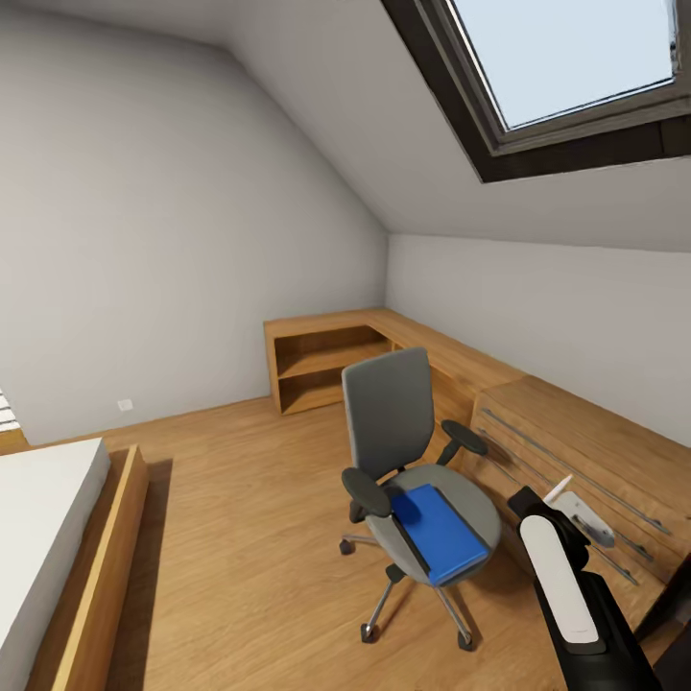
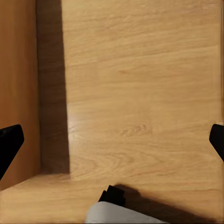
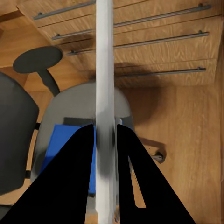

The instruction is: In the bedroom, organize the workspace by keeping the computer under the desk, ensuring the monitor is on the desk, placing the keyboard on the desk next to the monitor, placing the mouse on the desk next to the keyboard, moving the folder from the swivel chair onto the desk next to the mouse, stacking the notebook on top of the folder with the pen on top of the notebook, and positioning the swivel chair next to the desk.

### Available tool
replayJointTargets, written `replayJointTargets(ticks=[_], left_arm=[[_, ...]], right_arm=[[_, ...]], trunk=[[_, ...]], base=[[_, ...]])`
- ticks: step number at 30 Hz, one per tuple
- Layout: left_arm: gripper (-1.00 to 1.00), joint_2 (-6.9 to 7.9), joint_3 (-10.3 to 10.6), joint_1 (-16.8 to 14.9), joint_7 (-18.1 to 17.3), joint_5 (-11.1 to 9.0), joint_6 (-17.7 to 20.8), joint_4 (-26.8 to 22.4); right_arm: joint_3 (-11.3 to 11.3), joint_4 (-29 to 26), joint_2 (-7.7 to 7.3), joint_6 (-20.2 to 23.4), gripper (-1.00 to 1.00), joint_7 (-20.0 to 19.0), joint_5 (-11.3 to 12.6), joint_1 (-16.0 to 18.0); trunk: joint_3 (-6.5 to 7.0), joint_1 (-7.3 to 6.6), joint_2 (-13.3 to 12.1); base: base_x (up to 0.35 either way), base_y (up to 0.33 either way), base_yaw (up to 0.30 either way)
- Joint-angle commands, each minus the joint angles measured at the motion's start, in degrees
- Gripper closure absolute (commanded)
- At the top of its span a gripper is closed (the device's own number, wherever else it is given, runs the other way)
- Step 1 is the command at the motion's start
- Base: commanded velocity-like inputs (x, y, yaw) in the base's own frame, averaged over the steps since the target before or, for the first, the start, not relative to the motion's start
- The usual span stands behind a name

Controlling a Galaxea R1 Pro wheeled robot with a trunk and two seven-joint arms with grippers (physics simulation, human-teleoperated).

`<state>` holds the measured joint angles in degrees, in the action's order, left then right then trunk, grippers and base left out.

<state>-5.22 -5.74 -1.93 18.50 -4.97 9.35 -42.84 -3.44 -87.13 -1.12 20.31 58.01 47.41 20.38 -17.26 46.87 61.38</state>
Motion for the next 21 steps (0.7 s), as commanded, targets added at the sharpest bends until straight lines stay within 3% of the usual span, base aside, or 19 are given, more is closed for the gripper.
replayJointTargets(ticks=[1,13,21], left_arm=[[-1.00,-0.05,-0.03,-0.02,0.13,-0.51,0.23,0.16],[-1.00,-0.25,2.12,0.00,0.02,-0.48,0.21,2.08],[-1.00,-0.29,2.83,0.00,0.04,-0.54,0.17,2.37]], right_arm=[[0.00,-0.08,-0.09,0.45,1.00,0.19,0.22,0.05],[-0.23,-0.15,-2.47,4.16,1.00,-0.49,0.31,0.08],[-0.81,-0.03,-5.57,5.62,1.00,-3.24,1.31,0.07]], trunk=[[0.11,-0.22,-0.36],[2.26,-2.86,-5.18],[3.70,-4.61,-8.39]], base=[[0.000,0.000,-0.235],[0.000,0.000,-0.259],[0.000,0.000,-0.269]])
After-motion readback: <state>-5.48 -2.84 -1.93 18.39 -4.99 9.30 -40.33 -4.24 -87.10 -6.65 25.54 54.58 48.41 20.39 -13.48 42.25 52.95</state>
